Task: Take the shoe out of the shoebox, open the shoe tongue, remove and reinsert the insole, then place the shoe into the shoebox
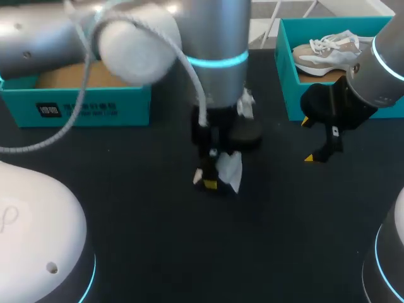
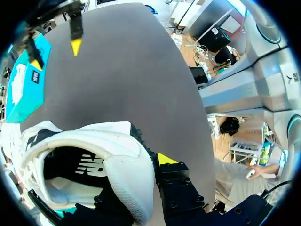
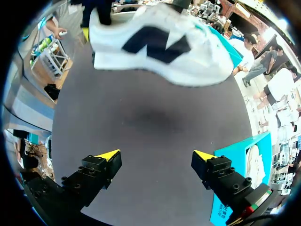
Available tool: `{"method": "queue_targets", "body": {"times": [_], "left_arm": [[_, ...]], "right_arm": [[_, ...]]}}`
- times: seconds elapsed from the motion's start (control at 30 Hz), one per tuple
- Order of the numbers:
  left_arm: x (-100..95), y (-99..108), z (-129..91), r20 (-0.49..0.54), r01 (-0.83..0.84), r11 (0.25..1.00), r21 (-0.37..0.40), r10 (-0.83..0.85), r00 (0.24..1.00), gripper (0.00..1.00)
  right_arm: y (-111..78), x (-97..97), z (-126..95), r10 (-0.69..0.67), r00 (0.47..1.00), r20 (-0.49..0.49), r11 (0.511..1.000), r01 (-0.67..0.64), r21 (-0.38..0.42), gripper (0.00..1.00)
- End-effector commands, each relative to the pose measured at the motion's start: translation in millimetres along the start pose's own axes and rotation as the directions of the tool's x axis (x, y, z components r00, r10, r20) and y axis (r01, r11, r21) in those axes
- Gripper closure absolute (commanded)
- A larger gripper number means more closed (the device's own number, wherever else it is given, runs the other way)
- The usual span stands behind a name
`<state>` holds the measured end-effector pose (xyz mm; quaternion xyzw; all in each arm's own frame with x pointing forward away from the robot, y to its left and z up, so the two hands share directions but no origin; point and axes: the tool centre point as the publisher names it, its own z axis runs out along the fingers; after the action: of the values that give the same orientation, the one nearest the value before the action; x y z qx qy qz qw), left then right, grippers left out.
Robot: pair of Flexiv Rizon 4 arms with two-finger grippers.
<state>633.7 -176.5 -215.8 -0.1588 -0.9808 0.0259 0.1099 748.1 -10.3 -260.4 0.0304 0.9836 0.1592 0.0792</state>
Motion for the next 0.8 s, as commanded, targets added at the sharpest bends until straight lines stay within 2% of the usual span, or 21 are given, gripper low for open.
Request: {"method": "queue_targets", "body": {"times": [0.03,0.13,0.67,0.73,0.8], "left_arm": [[4.1,27,-75,0.009,-0.025,0.999,0.045,0.024,1.000,1.00],[3.4,31,-82,0.067,-0.002,0.998,0.057,-0.002,0.998,1.00],[3.4,31,-82,0.067,-0.002,0.998,0.057,-0.002,0.998,1.00],[2.5,52,-88,0.031,-0.037,0.997,0.070,0.035,0.999,1.00],[1.6,64,-91,0.036,-0.028,0.997,0.072,0.025,0.999,1.00]], "right_arm": [[0.5,-0.1,1,0.000,1.000,0.000,1.000,0.000,0.002,0.00],[0.5,-0.1,1,0.000,1.000,0.000,1.000,0.000,0.002,0.00],[0.5,-0.1,1,0.000,1.000,0.000,1.000,0.000,0.002,0.00],[0.5,-0.1,1,0.000,1.000,0.000,1.000,0.000,0.002,0.00],[0.5,-0.1,1,0.000,1.000,0.000,1.000,0.000,0.002,0.00]]}}
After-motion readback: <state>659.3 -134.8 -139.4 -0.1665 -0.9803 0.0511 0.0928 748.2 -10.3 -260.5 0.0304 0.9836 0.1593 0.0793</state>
